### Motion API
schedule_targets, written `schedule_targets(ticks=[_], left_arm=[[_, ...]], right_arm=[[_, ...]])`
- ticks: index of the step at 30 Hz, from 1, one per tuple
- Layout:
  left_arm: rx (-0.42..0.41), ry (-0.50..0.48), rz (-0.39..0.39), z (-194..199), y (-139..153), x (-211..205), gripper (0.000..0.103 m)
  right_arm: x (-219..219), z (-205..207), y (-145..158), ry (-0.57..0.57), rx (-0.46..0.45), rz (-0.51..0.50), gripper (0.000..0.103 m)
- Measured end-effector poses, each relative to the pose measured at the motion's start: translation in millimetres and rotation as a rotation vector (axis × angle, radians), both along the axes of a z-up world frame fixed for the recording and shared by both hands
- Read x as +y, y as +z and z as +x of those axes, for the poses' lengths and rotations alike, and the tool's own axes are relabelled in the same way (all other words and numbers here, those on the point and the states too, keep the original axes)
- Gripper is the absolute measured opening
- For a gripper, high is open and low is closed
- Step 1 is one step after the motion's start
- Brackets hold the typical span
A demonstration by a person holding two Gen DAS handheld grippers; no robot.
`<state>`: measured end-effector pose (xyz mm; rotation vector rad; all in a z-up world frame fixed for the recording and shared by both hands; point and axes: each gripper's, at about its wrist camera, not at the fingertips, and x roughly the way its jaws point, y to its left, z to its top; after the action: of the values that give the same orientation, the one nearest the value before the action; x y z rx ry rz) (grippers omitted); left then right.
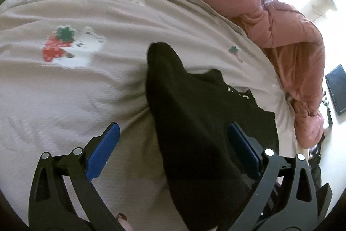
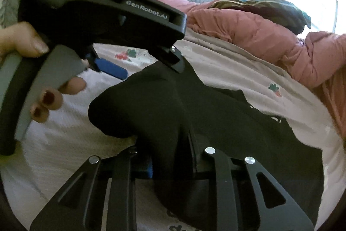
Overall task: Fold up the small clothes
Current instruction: 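Grasp one side of the black sweatshirt with both tools and fold it over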
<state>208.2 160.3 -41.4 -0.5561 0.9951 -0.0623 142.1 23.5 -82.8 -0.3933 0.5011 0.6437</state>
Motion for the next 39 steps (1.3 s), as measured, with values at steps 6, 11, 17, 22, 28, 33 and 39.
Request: schedule_targets(ticks=[6, 11, 17, 22, 28, 33, 39], left_arm=[[0.04, -0.022, -0.063, 10, -6, -12, 0.093], [0.015, -0.04, -0.119, 10, -3, -23, 0.089], [0.009, -0.088, -0.134, 8, 2, -42, 0.044], [-0.008, -0.102, -0.129, 3, 10, -49, 0.031], [-0.033, -0.126, -0.083, 3, 33, -67, 0.03], [-0.049, -0.151, -0.039, 3, 49, -93, 0.03], [-0.044, -0.188, -0.002, 8, 58, -127, 0.03]], right_arm=[[-18, -2, 9, -0.01, 0.015, 0.072, 0.021], [-28, -6, 11, -0.016, 0.034, 0.106, 0.021], [-32, -11, 13, -0.02, 0.029, 0.11, 0.021], [-39, -13, 14, -0.036, 0.031, 0.132, 0.021], [-56, -15, 24, -0.05, 0.031, 0.182, 0.021], [-79, -15, 35, -0.076, 0.037, 0.24, 0.021], [-116, -13, 40, -0.118, 0.07, 0.33, 0.02]])
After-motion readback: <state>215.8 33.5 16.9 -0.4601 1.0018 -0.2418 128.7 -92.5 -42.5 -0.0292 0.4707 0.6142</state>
